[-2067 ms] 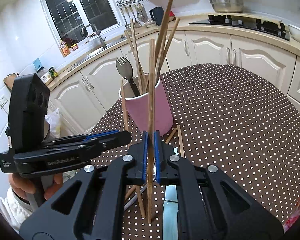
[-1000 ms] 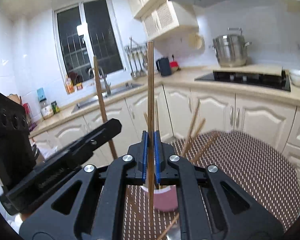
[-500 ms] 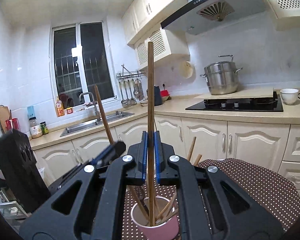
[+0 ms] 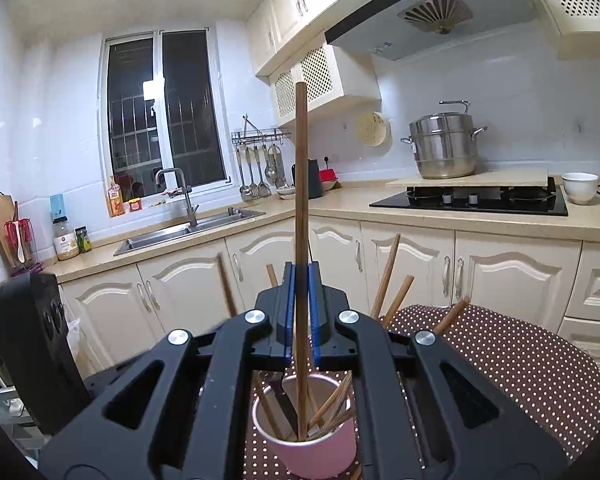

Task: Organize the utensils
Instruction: 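Open the left tool to drop its chopstick into the cup while the right tool releases its chopstick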

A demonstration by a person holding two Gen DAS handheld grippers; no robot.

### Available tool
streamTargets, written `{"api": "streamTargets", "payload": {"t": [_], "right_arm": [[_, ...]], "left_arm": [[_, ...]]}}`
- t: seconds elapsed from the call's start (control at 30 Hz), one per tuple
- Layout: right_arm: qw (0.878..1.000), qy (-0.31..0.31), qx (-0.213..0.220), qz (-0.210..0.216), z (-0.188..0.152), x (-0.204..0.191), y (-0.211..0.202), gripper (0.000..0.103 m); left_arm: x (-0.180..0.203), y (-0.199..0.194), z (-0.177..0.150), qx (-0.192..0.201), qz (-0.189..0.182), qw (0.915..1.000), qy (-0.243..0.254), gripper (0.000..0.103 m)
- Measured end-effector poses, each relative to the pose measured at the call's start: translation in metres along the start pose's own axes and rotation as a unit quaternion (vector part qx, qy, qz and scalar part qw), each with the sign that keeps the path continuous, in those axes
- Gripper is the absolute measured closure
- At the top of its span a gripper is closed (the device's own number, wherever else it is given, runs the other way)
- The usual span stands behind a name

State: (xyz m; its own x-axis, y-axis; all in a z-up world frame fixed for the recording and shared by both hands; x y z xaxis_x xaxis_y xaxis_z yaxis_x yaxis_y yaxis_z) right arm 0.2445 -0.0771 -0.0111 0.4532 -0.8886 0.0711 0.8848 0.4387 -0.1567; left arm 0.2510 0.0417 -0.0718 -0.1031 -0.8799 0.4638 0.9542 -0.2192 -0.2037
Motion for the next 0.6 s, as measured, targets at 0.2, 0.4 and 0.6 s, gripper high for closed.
{"api": "streamTargets", "payload": {"t": [0.2,0.4,0.6], "right_arm": [[1.000,-0.001,-0.008,-0.001,-0.005,-0.001,-0.006,0.096],[1.000,-0.003,-0.020,-0.003,-0.014,-0.005,-0.009,0.096],[0.999,-0.013,-0.035,0.001,-0.022,-0.014,-0.007,0.096]], "left_arm": [[-0.008,-0.010,0.004,-0.009,0.012,0.9995,-0.029,0.063],[-0.020,-0.025,0.011,0.012,0.076,0.9969,-0.017,0.049],[-0.030,-0.032,0.013,0.005,0.109,0.9938,-0.019,0.045]]}}
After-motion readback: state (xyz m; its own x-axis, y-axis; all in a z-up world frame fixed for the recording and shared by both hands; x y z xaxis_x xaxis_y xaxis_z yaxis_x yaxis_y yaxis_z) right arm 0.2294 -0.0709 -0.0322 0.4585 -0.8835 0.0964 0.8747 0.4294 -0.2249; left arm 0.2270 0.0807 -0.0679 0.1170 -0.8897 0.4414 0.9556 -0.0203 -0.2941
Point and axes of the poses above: each gripper's, at about its wrist camera, not at the fingertips, and y roughly the way its jaws point, x to its right, z to its top, the point moved 7 cm from there along y, roughly the way its jaws point, and after that the axes turned 15 degrees about -y, right-handed, at the moved point
